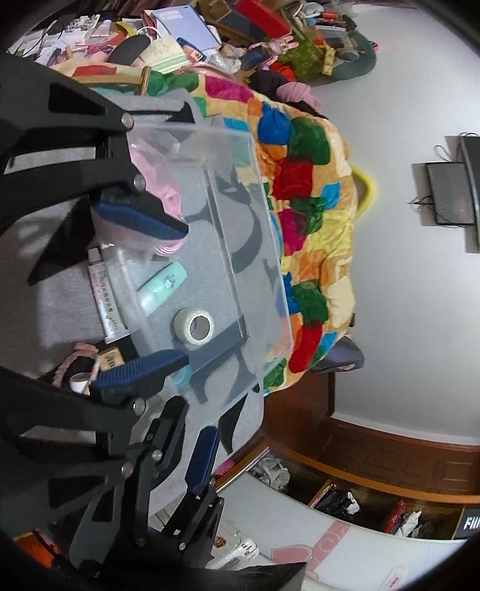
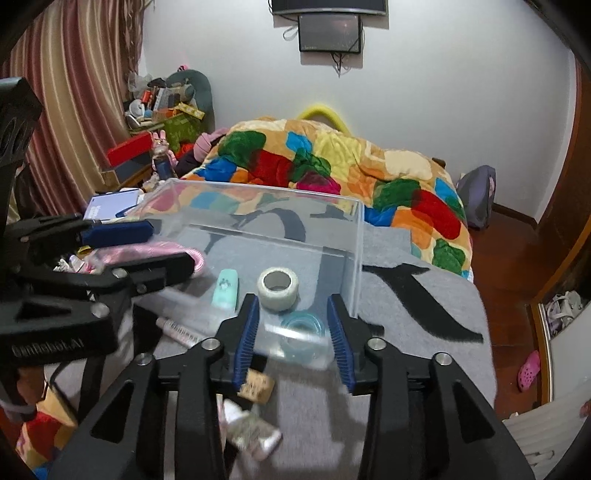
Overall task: Organize objects
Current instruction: 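Lower the green bottle into the box with left tool while right drops blue tape, then grasp the braided rope ring with left tool while right tool grasps pill bottle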
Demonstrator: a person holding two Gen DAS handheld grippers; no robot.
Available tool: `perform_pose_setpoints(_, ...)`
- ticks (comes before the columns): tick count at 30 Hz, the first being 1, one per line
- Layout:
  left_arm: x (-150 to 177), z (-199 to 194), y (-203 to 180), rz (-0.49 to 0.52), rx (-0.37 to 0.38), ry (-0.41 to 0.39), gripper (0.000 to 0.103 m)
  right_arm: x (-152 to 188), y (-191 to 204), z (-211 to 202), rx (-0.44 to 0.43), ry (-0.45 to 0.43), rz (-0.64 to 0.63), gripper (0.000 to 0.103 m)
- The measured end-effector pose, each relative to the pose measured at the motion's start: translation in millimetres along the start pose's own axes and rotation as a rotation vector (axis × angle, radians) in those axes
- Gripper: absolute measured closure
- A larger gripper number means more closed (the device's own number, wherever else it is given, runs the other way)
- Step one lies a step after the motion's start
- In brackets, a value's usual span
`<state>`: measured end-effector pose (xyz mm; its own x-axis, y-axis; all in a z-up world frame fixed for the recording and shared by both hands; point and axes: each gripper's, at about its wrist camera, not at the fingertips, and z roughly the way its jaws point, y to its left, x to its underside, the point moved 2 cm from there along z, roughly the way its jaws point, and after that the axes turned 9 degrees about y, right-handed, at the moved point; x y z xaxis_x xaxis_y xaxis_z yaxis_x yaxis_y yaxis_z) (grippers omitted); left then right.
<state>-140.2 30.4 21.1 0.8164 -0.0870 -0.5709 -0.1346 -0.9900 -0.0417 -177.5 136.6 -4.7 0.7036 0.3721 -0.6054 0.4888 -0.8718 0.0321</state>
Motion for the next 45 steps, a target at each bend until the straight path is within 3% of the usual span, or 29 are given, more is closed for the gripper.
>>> perform_pose_setpoints(2, 7.6, -7.0, -1.3, 0.005, -0.005, -0.011, 0.033, 11.2, 1.7, -5.4, 0.003, -0.001, -0.013, 0.058)
perform_pose_setpoints(7, 30.9, -12.2, -0.8, 0.009, -0.002, 0.003, 0.028, 42.7, 8.7, -1.1, -0.004, 0.053, -0.047, 0.055)
perform_pose_setpoints(10, 45.3, -6.3, 2.4, 0.004, -0.006, 0.034, 0.028, 57.7, 17.2, 14.9, 0.014, 0.109, -0.071, 0.055)
perform_pose_setpoints(16, 66.2, 16.3, 12.0, -0.032, 0.002, 0.126, 0.028, 70.2, 39.5, 27.4, -0.030, 0.135, -0.103, 0.042)
perform_pose_setpoints(27, 80.7, 54.0, -8.5, -0.013, 0.041, 0.206, 0.028, 83.4, 28.3, 25.8, -0.001, 0.131, -0.049, 0.041)
perform_pose_setpoints(31, 84.9, 59.9, -10.7, -0.009, 0.043, 0.202, 0.029, 86.2, 32.0, 27.2, 0.006, 0.130, -0.091, 0.041)
perform_pose_setpoints(33, 85.1, 59.4, -12.5, -0.001, 0.030, 0.187, 0.036, 86.5, 34.6, 30.1, -0.002, 0.133, -0.107, 0.048)
perform_pose_setpoints(34, 84.8, 59.2, -13.7, 0.005, 0.030, 0.181, 0.043, 86.5, 35.6, 31.7, -0.007, 0.133, -0.110, 0.060)
perform_pose_setpoints(35, 84.3, 59.1, -14.5, 0.008, 0.031, 0.175, 0.047, 86.3, 36.7, 34.4, -0.020, 0.140, -0.111, 0.066)
perform_pose_setpoints(40, 82.9, 57.7, -14.1, 0.007, 0.058, 0.158, 0.095, 91.4, 30.9, 31.3, -0.039, 0.123, -0.085, 0.066)
perform_pose_setpoints(45, 85.5, 50.6, -6.5, -0.019, 0.067, 0.143, 0.096, 96.5, 24.5, 21.6, -0.037, 0.112, -0.071, 0.066)
